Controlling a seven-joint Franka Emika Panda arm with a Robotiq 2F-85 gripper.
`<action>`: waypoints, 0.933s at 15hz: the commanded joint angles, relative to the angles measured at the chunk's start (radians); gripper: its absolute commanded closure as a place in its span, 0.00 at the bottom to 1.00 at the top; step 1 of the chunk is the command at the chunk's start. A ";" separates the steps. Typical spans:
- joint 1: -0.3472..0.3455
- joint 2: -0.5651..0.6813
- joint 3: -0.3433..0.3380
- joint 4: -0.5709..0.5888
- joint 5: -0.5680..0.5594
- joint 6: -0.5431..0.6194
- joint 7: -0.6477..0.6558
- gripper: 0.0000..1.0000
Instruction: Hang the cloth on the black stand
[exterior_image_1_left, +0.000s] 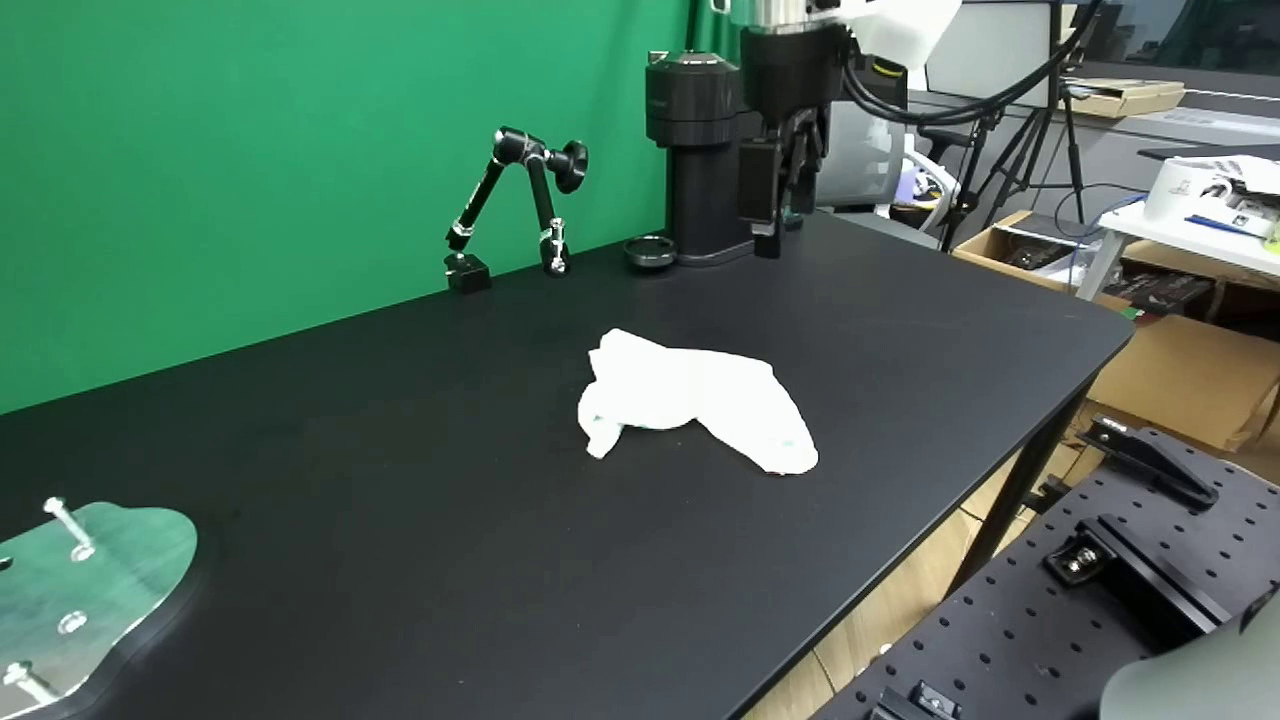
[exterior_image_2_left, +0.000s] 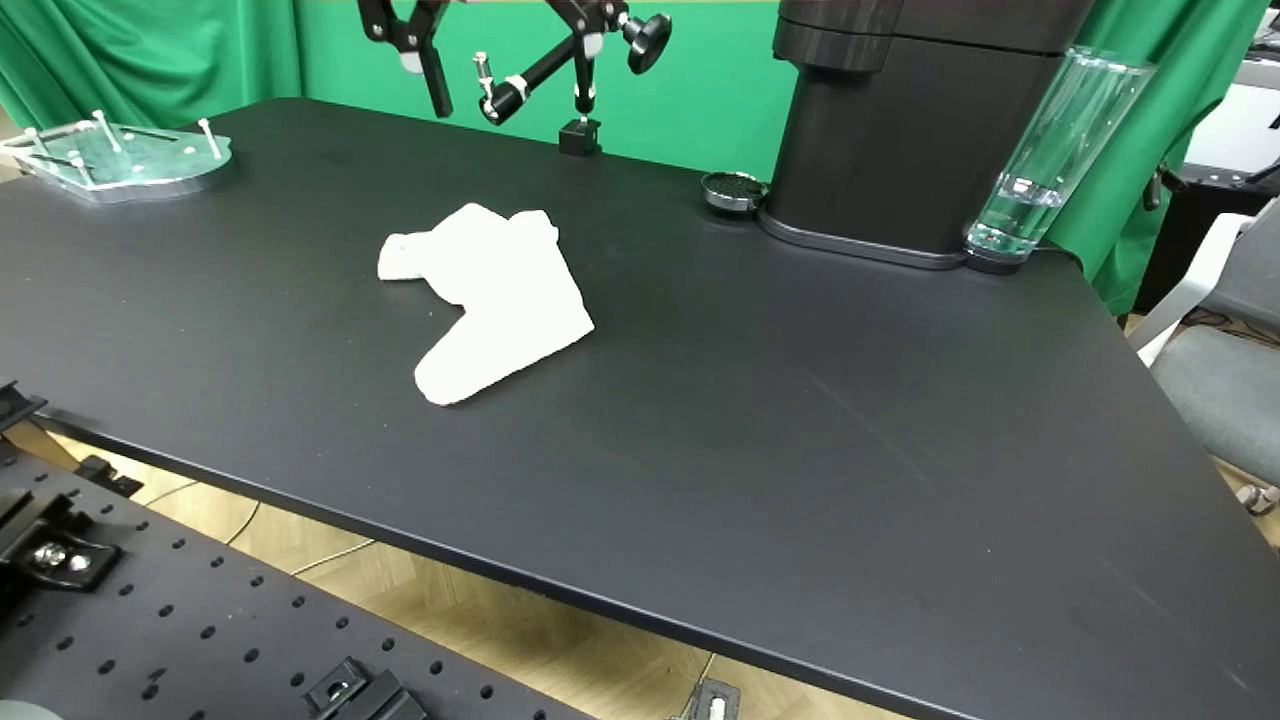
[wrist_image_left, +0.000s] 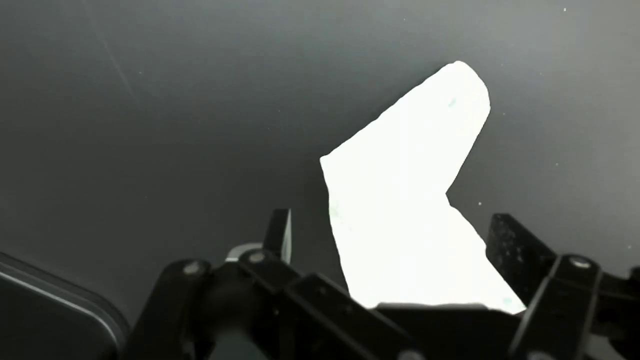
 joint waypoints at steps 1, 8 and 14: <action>0.011 0.177 -0.060 0.115 0.057 -0.051 -0.238 0.00; -0.009 0.157 -0.039 0.066 0.023 0.004 -0.182 0.00; -0.014 0.305 -0.037 0.091 -0.003 0.172 -0.160 0.00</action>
